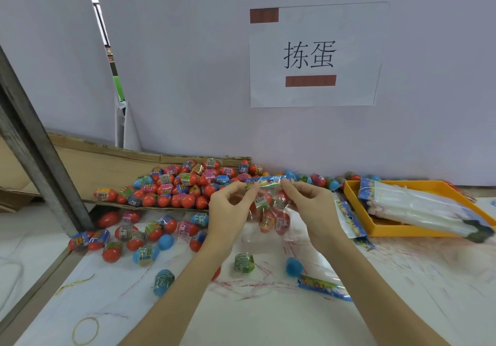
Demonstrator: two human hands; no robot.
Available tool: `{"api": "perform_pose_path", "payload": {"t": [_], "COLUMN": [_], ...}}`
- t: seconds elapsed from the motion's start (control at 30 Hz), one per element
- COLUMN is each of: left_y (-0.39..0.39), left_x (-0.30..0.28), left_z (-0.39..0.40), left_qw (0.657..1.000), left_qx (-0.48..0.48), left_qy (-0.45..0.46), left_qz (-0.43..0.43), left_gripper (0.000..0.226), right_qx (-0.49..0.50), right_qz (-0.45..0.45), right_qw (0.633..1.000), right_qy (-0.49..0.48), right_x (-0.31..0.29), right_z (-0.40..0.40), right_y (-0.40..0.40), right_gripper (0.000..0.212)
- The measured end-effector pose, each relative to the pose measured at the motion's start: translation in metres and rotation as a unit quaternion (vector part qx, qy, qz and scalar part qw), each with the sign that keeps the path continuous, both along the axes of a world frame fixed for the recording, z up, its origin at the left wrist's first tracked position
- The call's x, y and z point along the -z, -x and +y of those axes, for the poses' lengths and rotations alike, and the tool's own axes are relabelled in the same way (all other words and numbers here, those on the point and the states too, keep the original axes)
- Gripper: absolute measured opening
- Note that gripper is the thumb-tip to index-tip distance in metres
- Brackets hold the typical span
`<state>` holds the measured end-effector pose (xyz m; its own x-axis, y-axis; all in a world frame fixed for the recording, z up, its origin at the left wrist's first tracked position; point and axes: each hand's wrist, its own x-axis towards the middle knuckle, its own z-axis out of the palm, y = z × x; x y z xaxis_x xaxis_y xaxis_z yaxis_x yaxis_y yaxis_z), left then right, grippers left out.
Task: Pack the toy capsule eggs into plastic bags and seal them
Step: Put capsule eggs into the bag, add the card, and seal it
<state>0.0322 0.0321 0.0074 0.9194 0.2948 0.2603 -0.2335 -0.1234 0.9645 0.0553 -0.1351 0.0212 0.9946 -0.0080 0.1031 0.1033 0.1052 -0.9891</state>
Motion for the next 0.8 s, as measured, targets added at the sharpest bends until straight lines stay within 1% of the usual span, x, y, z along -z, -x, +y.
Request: {"api": "perform_pose_path", "payload": {"t": [0.07, 0.13, 0.2, 0.27, 0.3, 0.33, 0.37, 0.43, 0.47, 0.53, 0.57, 0.6, 0.67, 0.73, 0.8], "left_y": [0.001, 0.002, 0.003, 0.004, 0.004, 0.005, 0.006, 0.008, 0.011, 0.014, 0.015, 0.015, 0.014, 0.012, 0.011], "left_x": [0.002, 0.005, 0.005, 0.005, 0.005, 0.005, 0.003, -0.001, -0.004, -0.008, -0.008, -0.007, -0.004, -0.001, 0.000], "left_z": [-0.002, -0.002, 0.000, 0.003, 0.005, 0.007, 0.008, 0.012, 0.015, 0.020, 0.023, 0.024, 0.024, 0.023, 0.022], "left_qw": [1.000, 0.998, 0.996, 0.996, 0.996, 0.998, 0.999, 0.999, 0.998, 0.997, 0.996, 0.996, 0.999, 0.999, 0.997], "left_qx": [-0.016, -0.054, -0.078, -0.088, -0.081, -0.061, -0.034, 0.028, 0.052, 0.082, 0.084, 0.073, 0.027, -0.015, -0.031], "left_qy": [-0.009, -0.015, -0.001, -0.014, -0.018, -0.012, 0.000, 0.024, 0.027, -0.007, -0.030, -0.040, -0.019, -0.005, -0.018], "left_qz": [-0.009, -0.023, -0.030, -0.026, -0.022, -0.014, -0.005, 0.008, 0.010, -0.003, -0.017, -0.029, -0.041, -0.048, -0.061], "left_gripper": [0.024, 0.027, 0.028, 0.025, 0.019, 0.010, 0.006, 0.011, 0.017, 0.028, 0.026, 0.020, 0.012, 0.013, 0.015], "right_qx": [-0.011, -0.064, -0.118, -0.125, -0.118, -0.115, -0.120, -0.137, -0.146, -0.158, -0.156, -0.149, -0.138, -0.124, -0.115], "right_qz": [0.011, 0.030, 0.035, 0.025, 0.014, 0.003, -0.003, 0.002, 0.008, 0.007, 0.006, 0.008, 0.010, 0.002, -0.007], "right_qw": [1.000, 0.997, 0.992, 0.991, 0.992, 0.992, 0.992, 0.990, 0.988, 0.982, 0.981, 0.982, 0.984, 0.987, 0.990], "right_qy": [-0.010, -0.011, 0.017, 0.039, 0.045, 0.044, 0.040, 0.041, 0.056, 0.099, 0.113, 0.119, 0.111, 0.098, 0.078], "right_x": [-0.001, -0.005, -0.006, -0.005, -0.005, -0.005, -0.006, -0.010, -0.011, -0.011, -0.010, -0.010, -0.011, -0.013, -0.014], "right_z": [0.001, -0.001, -0.003, -0.002, -0.001, -0.001, -0.001, -0.003, -0.005, -0.007, -0.007, -0.006, -0.005, -0.005, -0.005], "right_y": [0.000, 0.001, 0.001, 0.001, 0.002, 0.003, 0.004, 0.005, 0.005, 0.005, 0.004, 0.004, 0.006, 0.007, 0.009], "right_gripper": [0.026, 0.032, 0.035, 0.036, 0.031, 0.025, 0.022, 0.025, 0.029, 0.030, 0.030, 0.030, 0.036, 0.037, 0.030]}}
